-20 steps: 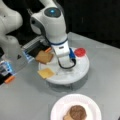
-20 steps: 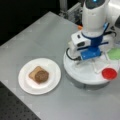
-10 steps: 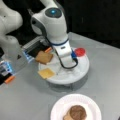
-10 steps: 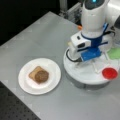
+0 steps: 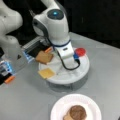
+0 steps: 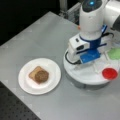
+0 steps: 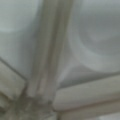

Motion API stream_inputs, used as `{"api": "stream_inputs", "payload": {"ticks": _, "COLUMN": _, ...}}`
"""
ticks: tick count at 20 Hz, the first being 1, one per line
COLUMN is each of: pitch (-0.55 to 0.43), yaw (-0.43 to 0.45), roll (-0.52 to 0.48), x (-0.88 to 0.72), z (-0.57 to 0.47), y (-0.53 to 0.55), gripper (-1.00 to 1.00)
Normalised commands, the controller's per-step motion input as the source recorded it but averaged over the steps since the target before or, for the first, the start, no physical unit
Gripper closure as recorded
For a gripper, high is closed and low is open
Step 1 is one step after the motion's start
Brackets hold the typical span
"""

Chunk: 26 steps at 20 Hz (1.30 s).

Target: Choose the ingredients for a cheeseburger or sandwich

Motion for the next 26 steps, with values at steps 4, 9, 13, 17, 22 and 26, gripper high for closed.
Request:
{"api": "stream_inputs", "payload": {"ticks": 4, "pitch": 0.074, "yaw": 0.053, "roll": 0.209, "x": 0.04, "z": 0.09, "y": -0.02, "gripper": -1.0}}
{"api": "stream_inputs", "payload": {"ticks": 9, "pitch": 0.068, "yaw": 0.062, "roll": 0.229, "x": 0.03, "z": 0.07, "y": 0.0, "gripper": -1.0}}
{"api": "stream_inputs", "payload": {"ticks": 13, "pitch": 0.065, "yaw": 0.078, "roll": 0.232, "x": 0.05, "z": 0.02, "y": 0.0, "gripper": -1.0}}
{"api": "stream_inputs", "payload": {"ticks": 17, "pitch": 0.078, "yaw": 0.058, "roll": 0.206, "x": 0.03, "z": 0.01, "y": 0.03, "gripper": -1.0}}
{"api": "stream_inputs", "payload": {"ticks": 22, "pitch": 0.106, "yaw": 0.015, "roll": 0.157, "x": -0.01, "z": 0.06, "y": 0.06, "gripper": -1.0}}
{"api": "stream_inputs", "payload": {"ticks": 26, "pitch": 0.157, "yaw": -0.047, "roll": 0.065, "x": -0.02, "z": 0.22, "y": 0.08, "gripper": -1.0}}
